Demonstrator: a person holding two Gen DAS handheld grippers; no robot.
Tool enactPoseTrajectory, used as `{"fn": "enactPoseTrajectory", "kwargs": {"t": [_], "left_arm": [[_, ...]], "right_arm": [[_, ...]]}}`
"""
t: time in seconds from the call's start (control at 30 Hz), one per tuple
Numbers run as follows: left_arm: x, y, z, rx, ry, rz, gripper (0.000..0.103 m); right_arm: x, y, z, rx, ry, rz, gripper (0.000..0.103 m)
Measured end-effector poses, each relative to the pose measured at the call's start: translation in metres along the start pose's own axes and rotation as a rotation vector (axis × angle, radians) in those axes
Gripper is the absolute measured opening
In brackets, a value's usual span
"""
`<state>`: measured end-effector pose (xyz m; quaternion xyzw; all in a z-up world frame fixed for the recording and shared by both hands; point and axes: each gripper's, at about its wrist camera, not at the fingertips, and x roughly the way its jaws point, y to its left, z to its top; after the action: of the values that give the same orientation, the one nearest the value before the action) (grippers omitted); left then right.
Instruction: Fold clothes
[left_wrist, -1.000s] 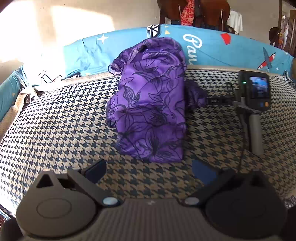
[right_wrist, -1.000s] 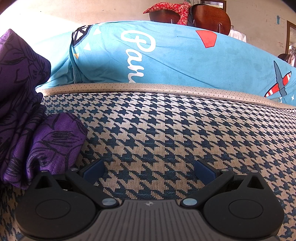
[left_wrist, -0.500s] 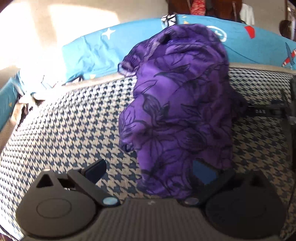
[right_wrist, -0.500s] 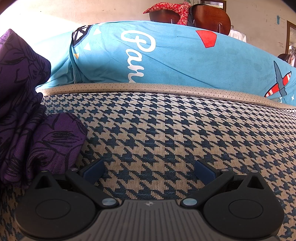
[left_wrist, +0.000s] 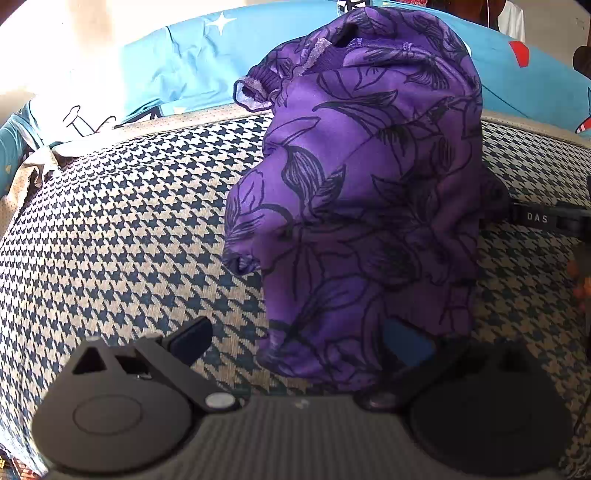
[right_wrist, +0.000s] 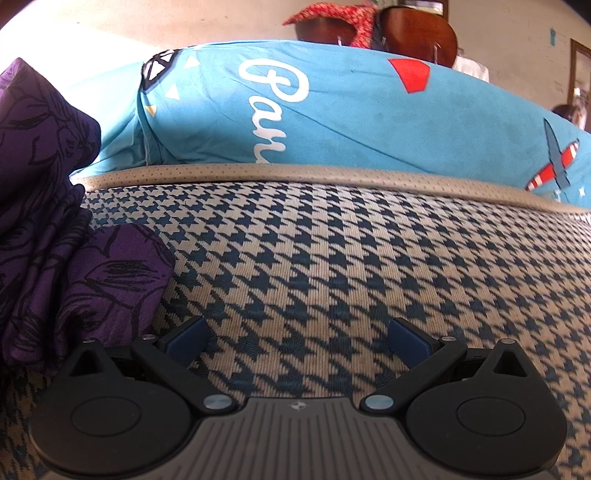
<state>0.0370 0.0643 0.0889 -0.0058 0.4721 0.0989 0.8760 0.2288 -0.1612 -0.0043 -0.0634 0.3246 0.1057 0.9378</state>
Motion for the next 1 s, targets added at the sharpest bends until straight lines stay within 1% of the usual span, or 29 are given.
{"fn": "enactPoseTrajectory", "kwargs": {"t": [0.1,0.27,0.4,0.47,0.63,0.73,0.87,1.0], "left_arm": [[0.003,0.001,0.001,0.017,-0.006,0.014,0.103],[0.011,0.009,0.003,-0.003,0.005,0.02,0.103],[0.008,0.013,0.002,-0.011,-0.005,0.037,0.103],[0.007,0.013,0.002,-0.006,-0.014,0.049,0.103],[0.006,0.013,0.001,-0.01,-0.018,0.057,0.103],[0.008,0.014,0.001,-0.017,-0.014,0.063,0.103],[0.008,0.015,0.0,-0.023,-0.009,0.066,0.103],[0.008,0.016,-0.001,-0.029,-0.006,0.065,0.103]], "right_arm": [[-0.007,0.003,-0.002,0.013,0.031,-0.018,0.103],[-0.02,0.004,-0.002,0.056,0.129,-0.052,0.103],[-0.039,0.006,0.0,0.065,0.22,-0.114,0.103],[-0.053,0.007,0.002,0.064,0.228,-0.115,0.103],[-0.102,0.007,0.002,0.088,0.181,-0.086,0.103],[-0.124,0.007,-0.005,0.126,0.172,-0.075,0.103],[-0.138,0.02,-0.015,0.122,0.203,-0.046,0.103],[-0.142,0.042,-0.018,0.061,0.191,-0.025,0.103]]}}
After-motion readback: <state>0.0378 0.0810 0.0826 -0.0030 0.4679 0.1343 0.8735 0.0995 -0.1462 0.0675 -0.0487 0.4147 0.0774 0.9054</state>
